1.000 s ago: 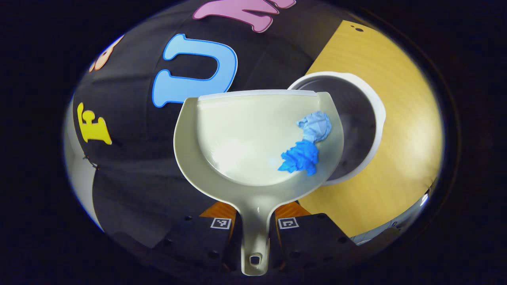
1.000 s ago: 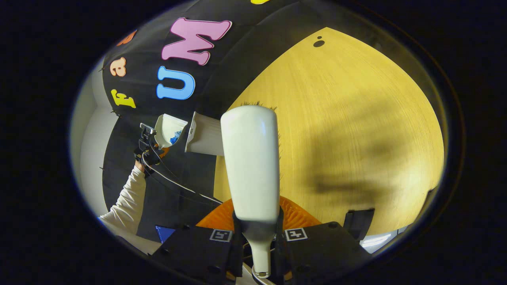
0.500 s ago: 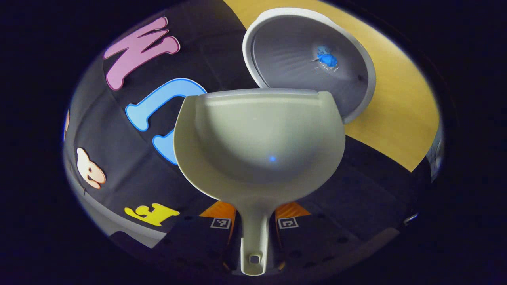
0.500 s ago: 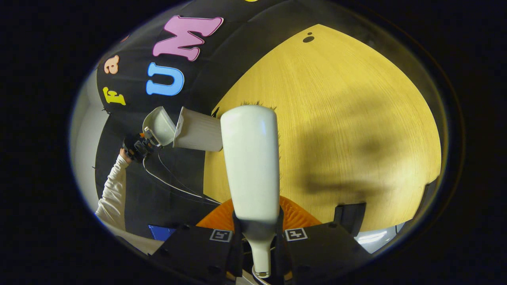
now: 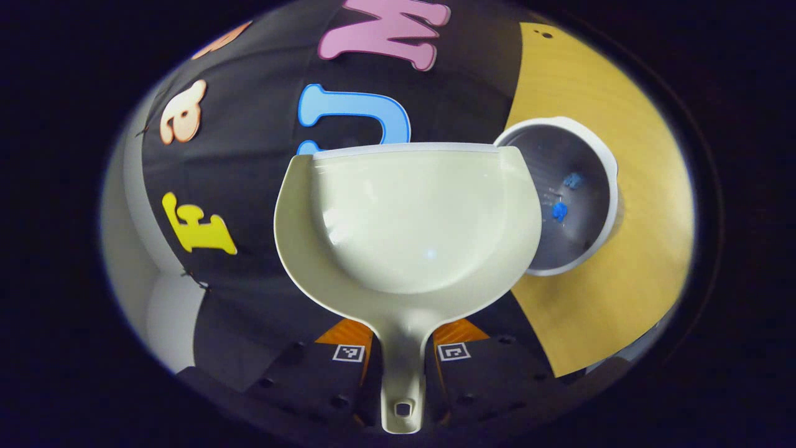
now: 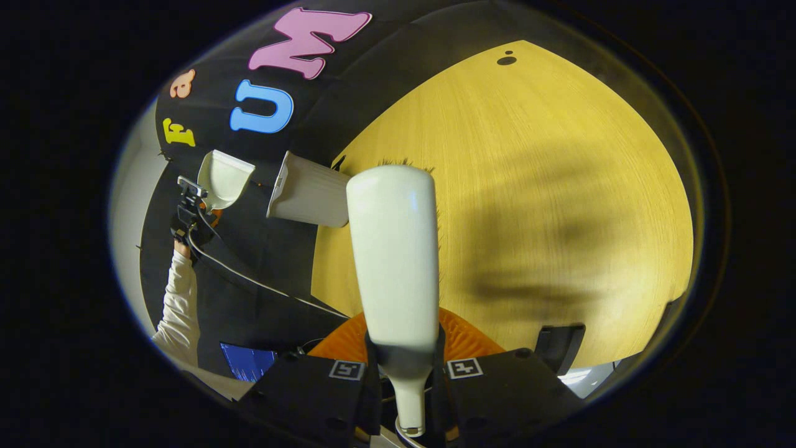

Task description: Pick up the small broom and dustpan from the desktop, sweep the trash into the dustpan with the broom, and then empty the trash into the garbage bin.

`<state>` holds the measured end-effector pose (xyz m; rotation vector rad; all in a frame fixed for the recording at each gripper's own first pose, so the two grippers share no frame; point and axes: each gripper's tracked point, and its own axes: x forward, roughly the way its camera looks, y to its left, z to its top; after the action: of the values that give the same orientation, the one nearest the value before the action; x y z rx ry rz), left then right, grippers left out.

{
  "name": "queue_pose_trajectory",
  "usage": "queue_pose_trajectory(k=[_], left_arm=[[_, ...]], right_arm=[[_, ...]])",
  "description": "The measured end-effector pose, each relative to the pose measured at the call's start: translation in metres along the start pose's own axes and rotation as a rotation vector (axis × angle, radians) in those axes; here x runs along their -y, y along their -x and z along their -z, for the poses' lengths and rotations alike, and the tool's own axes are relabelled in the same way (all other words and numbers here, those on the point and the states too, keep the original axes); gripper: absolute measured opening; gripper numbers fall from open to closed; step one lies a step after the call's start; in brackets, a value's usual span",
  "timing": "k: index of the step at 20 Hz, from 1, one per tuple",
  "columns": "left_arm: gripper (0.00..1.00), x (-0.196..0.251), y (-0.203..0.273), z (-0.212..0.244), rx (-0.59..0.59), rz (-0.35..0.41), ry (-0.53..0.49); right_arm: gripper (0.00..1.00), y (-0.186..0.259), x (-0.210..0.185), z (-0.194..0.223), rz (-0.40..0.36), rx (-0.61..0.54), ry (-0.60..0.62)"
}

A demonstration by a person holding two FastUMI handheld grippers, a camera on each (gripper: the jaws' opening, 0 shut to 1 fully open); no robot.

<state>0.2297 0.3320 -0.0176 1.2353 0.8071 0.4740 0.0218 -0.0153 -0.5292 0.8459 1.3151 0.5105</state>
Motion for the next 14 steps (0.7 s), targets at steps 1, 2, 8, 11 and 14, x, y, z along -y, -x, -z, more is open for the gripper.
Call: queue_pose_trajectory(k=[1, 2, 8, 11, 14], left_arm=[[0.27, 0.006, 0.003, -0.007, 0.021, 0.034, 0.096], [0.27, 0.008, 0.007, -0.013, 0.038, 0.073, 0.195], [0.27, 0.068, 0.054, -0.083, 0.087, 0.398, 0.504], [0.26, 0.122, 0.094, -0.110, 0.075, 0.561, 0.633], [0.27, 0.180, 0.129, -0.123, 0.039, 0.713, 0.687]], right_arm=[[0.34, -0.003, -0.005, -0.001, -0.003, -0.002, 0.007], [0.34, -0.007, -0.009, -0.003, -0.003, -0.005, 0.012], [0.34, -0.029, -0.032, -0.015, -0.003, -0.029, 0.046], [0.34, -0.037, -0.033, -0.023, 0.043, -0.022, 0.059], [0.34, -0.041, -0.024, -0.027, 0.096, -0.011, 0.059]])
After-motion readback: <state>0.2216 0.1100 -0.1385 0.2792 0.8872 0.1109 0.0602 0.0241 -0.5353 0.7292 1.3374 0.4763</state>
